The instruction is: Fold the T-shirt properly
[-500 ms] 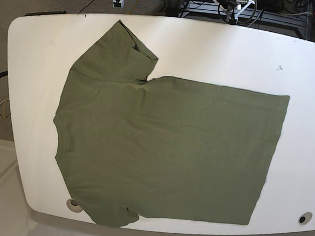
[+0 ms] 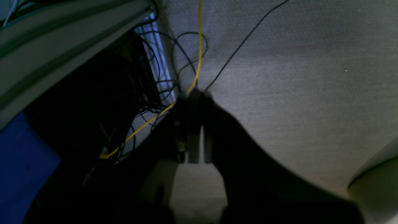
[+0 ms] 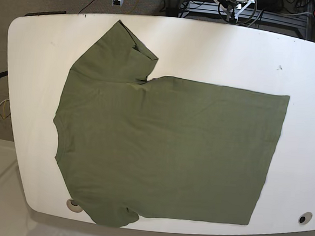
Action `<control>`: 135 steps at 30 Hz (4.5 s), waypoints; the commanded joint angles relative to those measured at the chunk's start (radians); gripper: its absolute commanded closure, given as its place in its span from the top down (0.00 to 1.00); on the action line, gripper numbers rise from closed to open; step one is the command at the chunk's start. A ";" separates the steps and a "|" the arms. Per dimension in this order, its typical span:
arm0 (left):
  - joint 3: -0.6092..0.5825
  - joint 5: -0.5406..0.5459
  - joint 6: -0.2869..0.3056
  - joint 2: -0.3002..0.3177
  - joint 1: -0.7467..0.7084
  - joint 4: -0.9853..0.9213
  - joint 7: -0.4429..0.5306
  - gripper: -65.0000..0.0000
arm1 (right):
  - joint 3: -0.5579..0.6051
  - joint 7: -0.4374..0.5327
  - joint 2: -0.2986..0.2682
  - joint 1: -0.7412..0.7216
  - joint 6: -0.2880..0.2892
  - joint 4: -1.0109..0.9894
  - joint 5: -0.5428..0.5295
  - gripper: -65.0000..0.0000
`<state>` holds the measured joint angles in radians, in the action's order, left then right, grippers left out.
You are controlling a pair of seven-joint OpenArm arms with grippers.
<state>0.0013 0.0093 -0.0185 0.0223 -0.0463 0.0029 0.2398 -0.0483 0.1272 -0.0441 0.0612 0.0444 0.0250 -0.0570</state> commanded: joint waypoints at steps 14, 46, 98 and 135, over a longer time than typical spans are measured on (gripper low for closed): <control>-0.005 0.005 0.000 0.002 -0.002 -0.002 0.003 0.00 | 0.000 0.002 -0.004 0.009 -0.001 0.008 -0.005 0.00; -0.009 0.000 -0.003 0.004 -0.001 -0.003 0.002 0.00 | -0.004 0.009 -0.004 0.020 -0.009 0.009 0.000 0.00; -0.021 0.002 -0.007 0.003 -0.010 -0.002 -0.021 0.00 | -0.008 0.010 -0.011 0.029 -0.008 0.027 0.000 0.01; -0.039 0.071 -0.011 0.078 -0.241 0.325 -0.061 0.00 | -0.009 0.021 -0.057 0.113 0.001 0.064 0.011 0.00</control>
<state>-0.0376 0.0769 -0.0414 0.1089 -0.3264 0.3531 0.1555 -0.0578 0.1181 -0.1001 0.1997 0.0433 0.0868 -0.0513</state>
